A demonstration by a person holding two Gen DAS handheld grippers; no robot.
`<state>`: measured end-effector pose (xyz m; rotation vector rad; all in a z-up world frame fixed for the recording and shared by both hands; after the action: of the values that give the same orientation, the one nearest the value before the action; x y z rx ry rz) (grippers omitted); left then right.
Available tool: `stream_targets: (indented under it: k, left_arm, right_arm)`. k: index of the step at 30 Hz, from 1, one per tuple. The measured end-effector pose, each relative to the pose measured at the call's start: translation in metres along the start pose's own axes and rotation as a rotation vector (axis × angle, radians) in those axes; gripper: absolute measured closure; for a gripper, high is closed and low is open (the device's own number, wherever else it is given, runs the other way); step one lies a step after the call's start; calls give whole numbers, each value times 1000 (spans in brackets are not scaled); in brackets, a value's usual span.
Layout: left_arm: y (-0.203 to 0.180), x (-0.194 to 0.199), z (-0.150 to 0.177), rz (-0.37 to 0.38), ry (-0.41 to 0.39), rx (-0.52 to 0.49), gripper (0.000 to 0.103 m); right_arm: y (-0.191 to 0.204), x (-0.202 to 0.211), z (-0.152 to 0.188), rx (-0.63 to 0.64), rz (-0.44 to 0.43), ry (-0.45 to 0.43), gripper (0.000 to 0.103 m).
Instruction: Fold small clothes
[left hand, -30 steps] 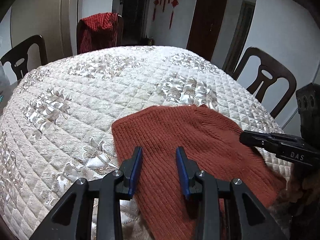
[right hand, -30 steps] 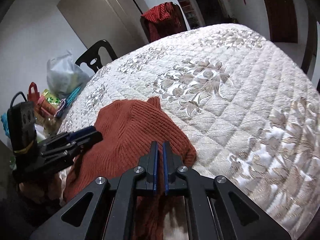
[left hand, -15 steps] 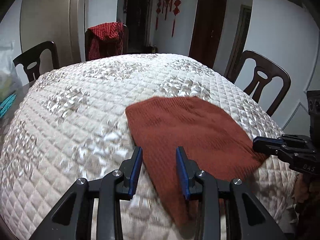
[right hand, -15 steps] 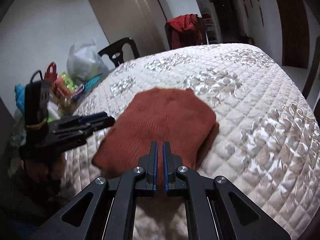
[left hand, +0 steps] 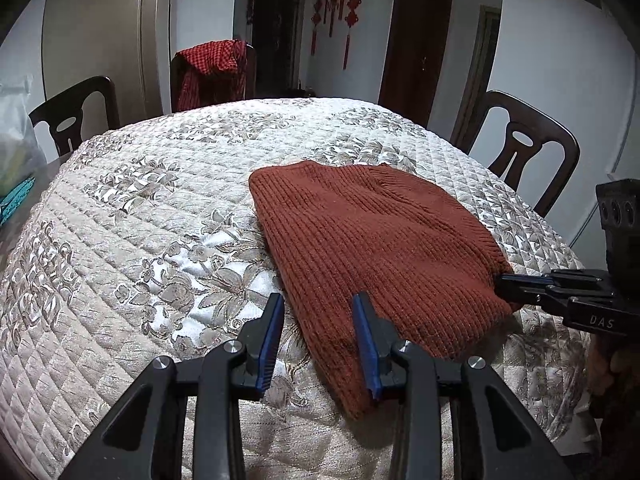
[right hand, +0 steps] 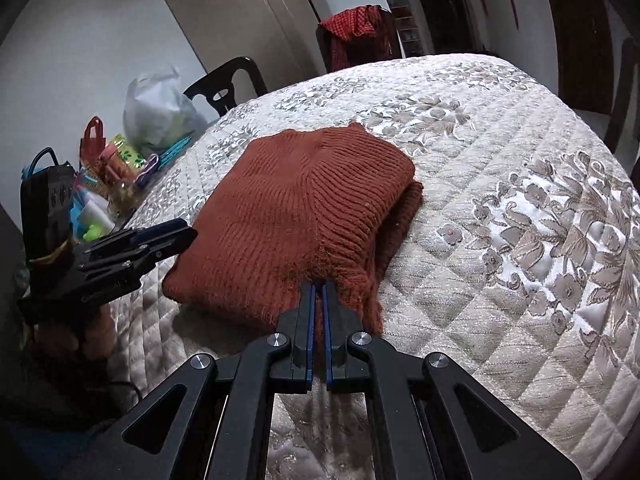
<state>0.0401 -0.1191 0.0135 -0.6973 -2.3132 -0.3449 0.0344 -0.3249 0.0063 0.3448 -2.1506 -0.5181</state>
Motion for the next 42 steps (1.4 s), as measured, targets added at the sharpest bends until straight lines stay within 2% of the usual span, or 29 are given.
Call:
stream_targets:
  k: [4, 6, 10, 13, 14, 15, 20, 24, 29, 42]
  left_arm:
    - [3, 1, -1, 8, 0, 13, 61]
    - [5, 1, -2, 12, 0, 20, 59]
    - [7, 4, -5, 14, -5, 30, 59]
    - [10, 3, -9, 16, -11, 37, 58]
    - [12, 2, -11, 18, -13, 43, 55]
    - [13, 1, -12, 19, -14, 49, 53]
    - [22, -5, -17, 32, -19, 81, 51]
    - [28, -18, -15, 70, 8, 115, 50]
    - [34, -25, -10, 113, 13, 167, 44]
    - [36, -39, -7, 204, 29, 226, 43]
  right_arm:
    - [1, 2, 0, -15, 1, 5, 102]
    - [5, 5, -2, -17, -2, 2, 99]
    - [8, 16, -11, -28, -16, -41, 97]
    - [7, 18, -18, -43, -22, -61, 75]
    - [6, 16, -20, -53, -14, -67, 63]
    - [5, 15, -22, -63, -5, -71, 56]
    - [-5, 2, -31, -119, 6, -56, 56]
    - [-18, -14, -36, -167, 2, -9, 55]
    - [-29, -22, -38, -216, -52, 15, 50]
    - [-40, -27, -46, -291, -140, 16, 50]
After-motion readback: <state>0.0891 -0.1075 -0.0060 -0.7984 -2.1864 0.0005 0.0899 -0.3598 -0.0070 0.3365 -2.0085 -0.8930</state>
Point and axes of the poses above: each gripper's, at about its wrist camera, not at the fingertips, and x roughly against the way its jaws point, y to its left, z to its underside, the point moved 2 cm from there along -x, roughly the way its jaws point, and after that the axes turned 12 degrees about -x, right-handed, at the moved point
